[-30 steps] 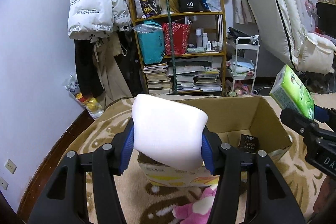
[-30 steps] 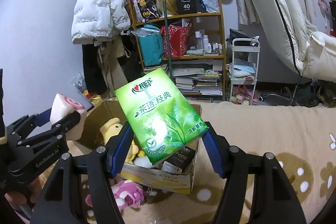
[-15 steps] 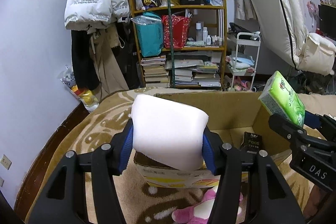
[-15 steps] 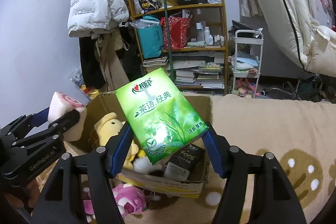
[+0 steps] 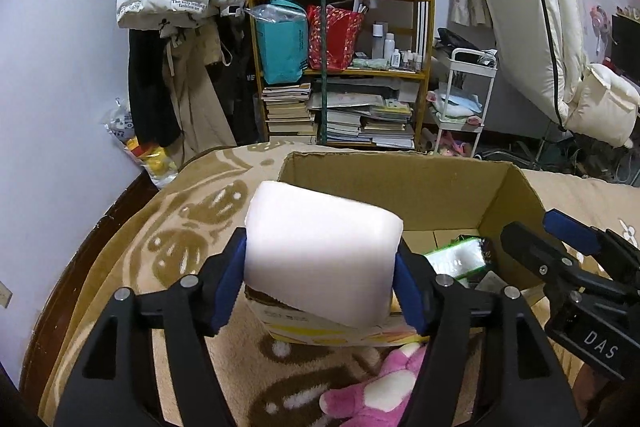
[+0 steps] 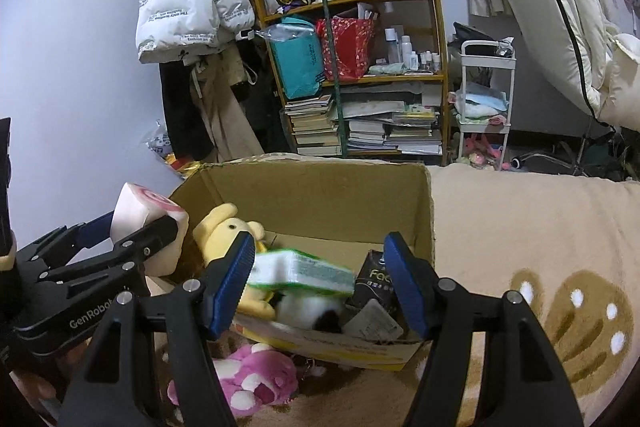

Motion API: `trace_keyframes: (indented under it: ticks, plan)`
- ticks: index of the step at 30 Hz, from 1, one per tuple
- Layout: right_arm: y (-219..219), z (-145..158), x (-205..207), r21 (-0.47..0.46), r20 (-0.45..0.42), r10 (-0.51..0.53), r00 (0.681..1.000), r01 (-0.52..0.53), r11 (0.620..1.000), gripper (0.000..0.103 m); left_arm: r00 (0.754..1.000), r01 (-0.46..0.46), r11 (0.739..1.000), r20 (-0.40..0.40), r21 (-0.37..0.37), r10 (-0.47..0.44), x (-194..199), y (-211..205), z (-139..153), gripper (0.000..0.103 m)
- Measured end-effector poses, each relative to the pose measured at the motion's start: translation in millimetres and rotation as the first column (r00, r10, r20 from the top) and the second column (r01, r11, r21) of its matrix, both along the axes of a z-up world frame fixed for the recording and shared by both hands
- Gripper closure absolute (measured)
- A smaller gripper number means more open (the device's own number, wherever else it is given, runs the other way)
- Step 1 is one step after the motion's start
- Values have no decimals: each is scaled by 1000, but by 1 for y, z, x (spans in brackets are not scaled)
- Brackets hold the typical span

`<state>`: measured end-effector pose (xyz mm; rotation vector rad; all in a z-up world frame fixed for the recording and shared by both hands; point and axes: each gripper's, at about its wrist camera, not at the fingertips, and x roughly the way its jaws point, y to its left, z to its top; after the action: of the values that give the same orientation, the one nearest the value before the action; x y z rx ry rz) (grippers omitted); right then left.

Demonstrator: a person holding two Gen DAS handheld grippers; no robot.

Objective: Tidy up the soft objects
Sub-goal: 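Carry both items over the box and open both tools to release them, then withdraw both open tools from the box toward the pink bear and clear bag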

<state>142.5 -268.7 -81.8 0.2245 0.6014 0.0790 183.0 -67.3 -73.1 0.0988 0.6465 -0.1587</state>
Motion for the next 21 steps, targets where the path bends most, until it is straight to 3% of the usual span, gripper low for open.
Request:
trace_keyframes:
  ticks: [9, 13, 19, 21]
  plan:
    - [-11, 3, -6, 32, -5, -9, 1000, 9, 999, 32, 999, 32, 999, -3, -30, -32, -2, 2, 7, 30]
    - [-15, 5, -8, 43, 0, -20, 1000, 20, 999, 32, 997, 47, 998, 58, -39, -45, -10, 2, 14, 29]
    - [-22, 7, -11, 64, 2, -34, 999, 33, 997, 32, 999, 35, 998, 40, -47, -34, -6, 0, 14, 29]
    - [-25, 7, -13, 64, 0, -42, 999, 42, 997, 32, 1000, 18, 999, 25, -33, -17, -5, 1, 15, 20]
